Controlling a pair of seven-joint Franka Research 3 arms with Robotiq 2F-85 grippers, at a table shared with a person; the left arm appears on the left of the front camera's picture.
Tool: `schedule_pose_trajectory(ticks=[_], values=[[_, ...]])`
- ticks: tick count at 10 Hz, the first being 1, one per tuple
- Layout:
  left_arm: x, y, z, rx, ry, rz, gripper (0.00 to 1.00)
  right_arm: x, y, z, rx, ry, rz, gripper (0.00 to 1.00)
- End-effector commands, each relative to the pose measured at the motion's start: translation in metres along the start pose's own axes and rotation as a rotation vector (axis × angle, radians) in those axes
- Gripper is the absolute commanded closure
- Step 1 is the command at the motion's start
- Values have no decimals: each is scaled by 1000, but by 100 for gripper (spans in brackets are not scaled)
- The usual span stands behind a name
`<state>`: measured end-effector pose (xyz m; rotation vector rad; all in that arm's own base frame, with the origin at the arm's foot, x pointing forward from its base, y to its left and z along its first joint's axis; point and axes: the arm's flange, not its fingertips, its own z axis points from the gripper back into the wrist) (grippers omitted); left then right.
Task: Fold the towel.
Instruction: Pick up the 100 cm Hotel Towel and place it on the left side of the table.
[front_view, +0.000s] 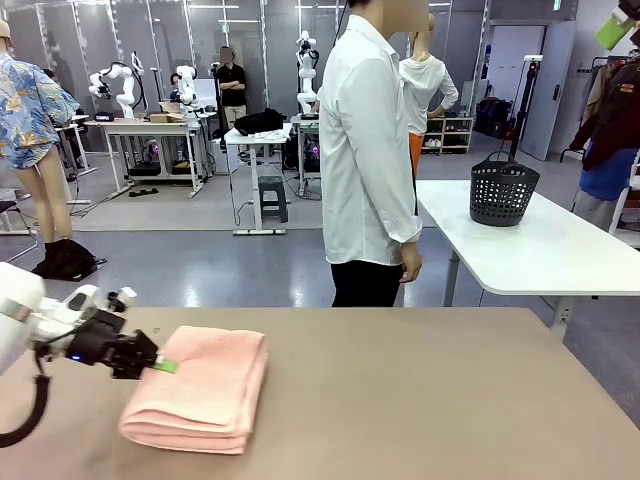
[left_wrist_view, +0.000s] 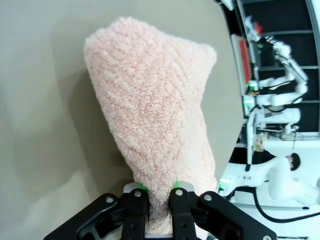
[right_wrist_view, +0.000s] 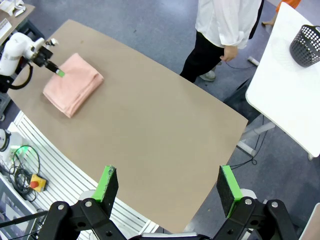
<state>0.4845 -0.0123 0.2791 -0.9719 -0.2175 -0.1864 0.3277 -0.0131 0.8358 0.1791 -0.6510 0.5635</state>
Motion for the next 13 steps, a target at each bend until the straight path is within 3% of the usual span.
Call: schedule_pose_trajectory(ticks=[1,3,6,10,11,12,13], values=[[-9,17,53,17,-67,-28,100,-1,1,0,-3,13,-2,0],[-9,41,108,127,-56,-80,100,-1,1,0,-3,13,-2,0],[3,72,164,189,-30,-42,100,-1,1,0,-3,13,-2,0],[13,82,174,221,-4,-70,100,-1,1,0,-3,13,-2,0],[14,82,175,238,-22,-56,55,-1,1,0,-3,13,-2,0],[10,79,177,242,-22,-68,40,-1,1,0,-3,13,-2,0],[7,77,180,259,-39,-59,9,-1,1,0,-3,13,-2,0]])
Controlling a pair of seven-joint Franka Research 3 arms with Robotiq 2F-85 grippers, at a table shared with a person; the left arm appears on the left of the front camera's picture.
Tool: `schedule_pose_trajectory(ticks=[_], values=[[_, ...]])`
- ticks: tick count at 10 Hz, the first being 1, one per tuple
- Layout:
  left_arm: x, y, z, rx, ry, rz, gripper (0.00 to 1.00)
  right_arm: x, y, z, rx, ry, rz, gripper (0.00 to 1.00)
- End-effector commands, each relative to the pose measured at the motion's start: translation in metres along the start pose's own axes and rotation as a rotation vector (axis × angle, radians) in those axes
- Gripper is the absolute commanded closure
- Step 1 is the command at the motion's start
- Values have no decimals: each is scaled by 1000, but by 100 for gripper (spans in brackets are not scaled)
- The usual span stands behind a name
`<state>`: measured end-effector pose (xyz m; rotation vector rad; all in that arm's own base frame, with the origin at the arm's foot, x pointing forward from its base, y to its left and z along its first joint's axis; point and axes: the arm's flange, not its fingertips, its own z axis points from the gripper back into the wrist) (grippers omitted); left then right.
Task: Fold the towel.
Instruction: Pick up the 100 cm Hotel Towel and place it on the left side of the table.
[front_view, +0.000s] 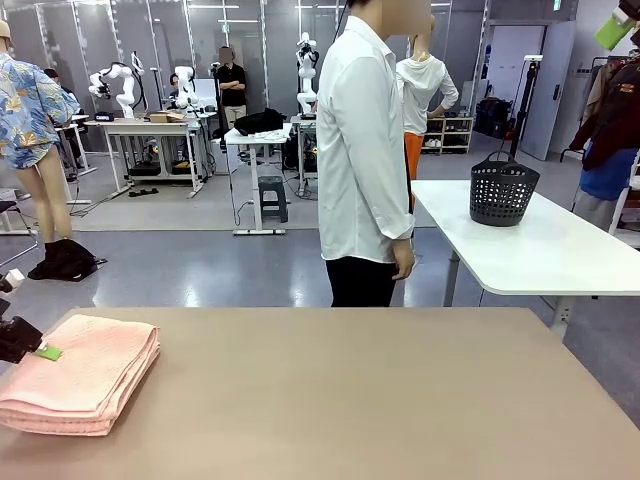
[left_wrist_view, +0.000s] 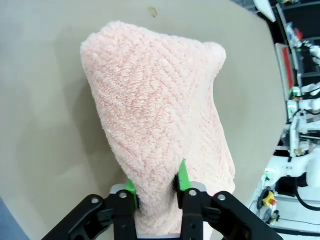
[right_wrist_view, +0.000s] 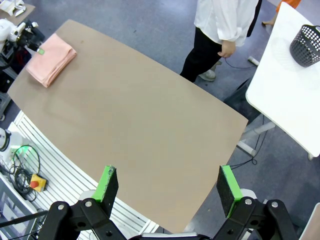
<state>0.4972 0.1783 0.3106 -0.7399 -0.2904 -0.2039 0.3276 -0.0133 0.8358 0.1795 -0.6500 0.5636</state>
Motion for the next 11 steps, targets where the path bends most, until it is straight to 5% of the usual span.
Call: schedule_pose_trajectory(ticks=[1,4,5,10,11], values=[[-6,-8,10,69,-33,41,0,-1,1,0,-3,12,-2,0],[-27,-32,30,162,-84,38,7,-1,1,0,-3,12,-2,0],[-34,-50,34,182,-106,23,0,-1,1,0,-3,12,-2,0],[-61,-122,28,272,-96,-23,0,-1,1,0,-3,12,-2,0],[-51,-96,40,233,-126,-18,0,-1,1,0,-3,12,-2,0]])
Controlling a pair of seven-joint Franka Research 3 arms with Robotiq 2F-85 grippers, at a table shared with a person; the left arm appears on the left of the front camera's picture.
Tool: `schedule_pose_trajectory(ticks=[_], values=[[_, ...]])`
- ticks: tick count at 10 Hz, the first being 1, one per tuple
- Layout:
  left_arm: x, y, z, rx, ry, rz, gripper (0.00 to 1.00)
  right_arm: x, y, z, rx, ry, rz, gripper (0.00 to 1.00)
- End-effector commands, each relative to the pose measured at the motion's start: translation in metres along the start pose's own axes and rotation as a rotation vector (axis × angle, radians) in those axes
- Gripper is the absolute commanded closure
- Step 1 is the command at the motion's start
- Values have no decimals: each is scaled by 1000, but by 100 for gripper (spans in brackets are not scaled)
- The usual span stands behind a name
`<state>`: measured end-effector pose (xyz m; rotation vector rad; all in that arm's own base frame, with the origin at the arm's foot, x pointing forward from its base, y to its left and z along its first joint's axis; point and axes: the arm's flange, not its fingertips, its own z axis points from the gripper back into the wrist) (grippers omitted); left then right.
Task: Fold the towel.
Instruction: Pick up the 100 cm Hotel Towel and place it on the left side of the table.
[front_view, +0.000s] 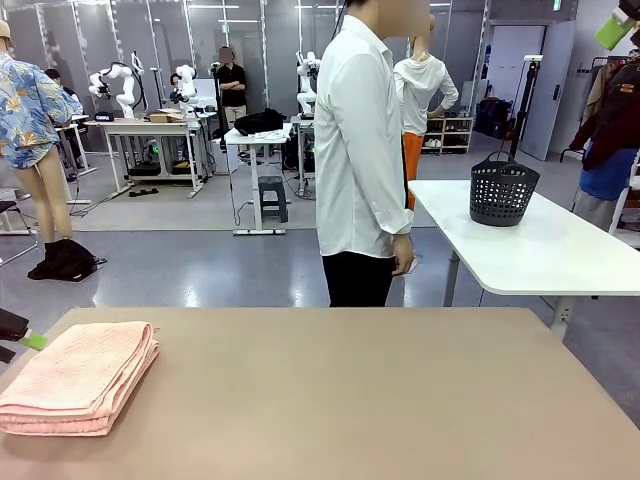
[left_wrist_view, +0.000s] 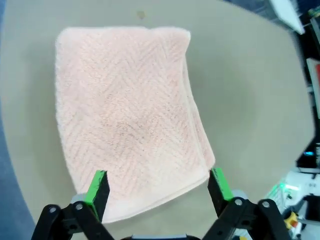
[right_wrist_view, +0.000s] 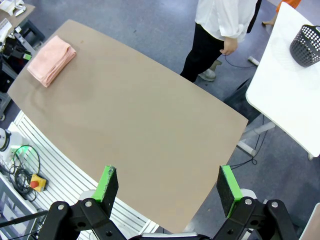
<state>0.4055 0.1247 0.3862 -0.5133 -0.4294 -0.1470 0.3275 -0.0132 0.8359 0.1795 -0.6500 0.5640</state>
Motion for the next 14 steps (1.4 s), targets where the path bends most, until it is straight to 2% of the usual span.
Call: schedule_pose_trajectory(ticks=[1,14], values=[[6,18,2,-4,-7,9,0,-1,1,0,-3,12,-2,0],[6,18,2,-4,-7,9,0,-1,1,0,-3,12,-2,0]])
